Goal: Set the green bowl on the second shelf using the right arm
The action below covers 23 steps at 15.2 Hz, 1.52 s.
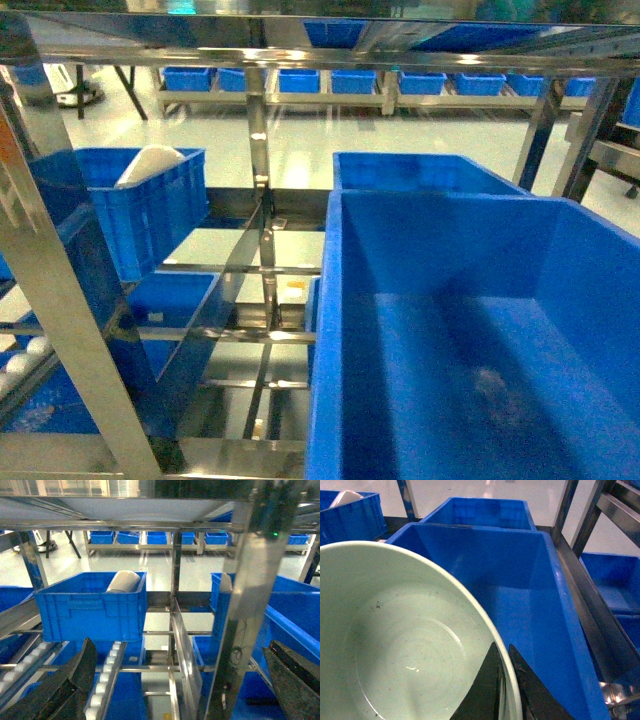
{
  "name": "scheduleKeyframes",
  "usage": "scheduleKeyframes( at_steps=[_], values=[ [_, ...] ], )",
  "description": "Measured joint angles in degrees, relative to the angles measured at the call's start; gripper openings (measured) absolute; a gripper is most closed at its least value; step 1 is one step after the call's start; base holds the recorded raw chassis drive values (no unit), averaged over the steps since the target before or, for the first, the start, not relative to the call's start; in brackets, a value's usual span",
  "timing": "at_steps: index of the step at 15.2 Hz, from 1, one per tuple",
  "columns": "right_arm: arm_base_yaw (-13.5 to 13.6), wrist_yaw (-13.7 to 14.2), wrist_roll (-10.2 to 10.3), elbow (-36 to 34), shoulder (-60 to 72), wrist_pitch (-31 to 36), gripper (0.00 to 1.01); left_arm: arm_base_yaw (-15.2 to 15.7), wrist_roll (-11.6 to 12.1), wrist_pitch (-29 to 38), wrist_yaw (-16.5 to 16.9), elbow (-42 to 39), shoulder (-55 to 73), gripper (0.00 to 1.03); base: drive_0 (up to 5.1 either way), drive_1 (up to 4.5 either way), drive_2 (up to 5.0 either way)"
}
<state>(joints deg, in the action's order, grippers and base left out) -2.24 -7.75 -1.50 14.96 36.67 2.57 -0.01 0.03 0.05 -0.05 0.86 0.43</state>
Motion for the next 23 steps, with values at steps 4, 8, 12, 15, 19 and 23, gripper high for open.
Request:
scheduleKeyframes(
  at_steps=[4,8,12,15,19,23],
  values=[
    [-1.0,-1.2,0.4,-0.4,1.8,3.8,0.02,0.0,0.0,-0.4,-0.1,0.0,0.0,0.98,-3.4,4.82,-1.7],
    [0.3,-0.6,4.5,-3.0,25.2,22.6,0.02,0.0,0.0,-0.3,0.0,0.0,0.0,0.98,-1.7,2.41,-0.8],
    [5.0,9.0,6.5,3.0,56.0,47.6,0.02,0.0,0.0,-0.3,0.0,0.0,0.0,0.98,0.0,0.00,0.0],
    [7.2,11.2,8.3,12.7,68.2,41.0,0.02,0.0,0.0,-0.3,0.0,0.0,0.0,0.98,0.0,0.00,0.0],
    [7.1,9.9,16.5,26.8,79.0,19.0,0.02,0.0,0.0,-0.3,0.0,0.0,0.0,0.98,0.0,0.00,0.0],
    [7.1,6.6,29.3,33.6,83.9,1.2,0.02,0.0,0.0,-0.3,0.0,0.0,0.0,0.98,0.0,0.00,0.0]
  ],
)
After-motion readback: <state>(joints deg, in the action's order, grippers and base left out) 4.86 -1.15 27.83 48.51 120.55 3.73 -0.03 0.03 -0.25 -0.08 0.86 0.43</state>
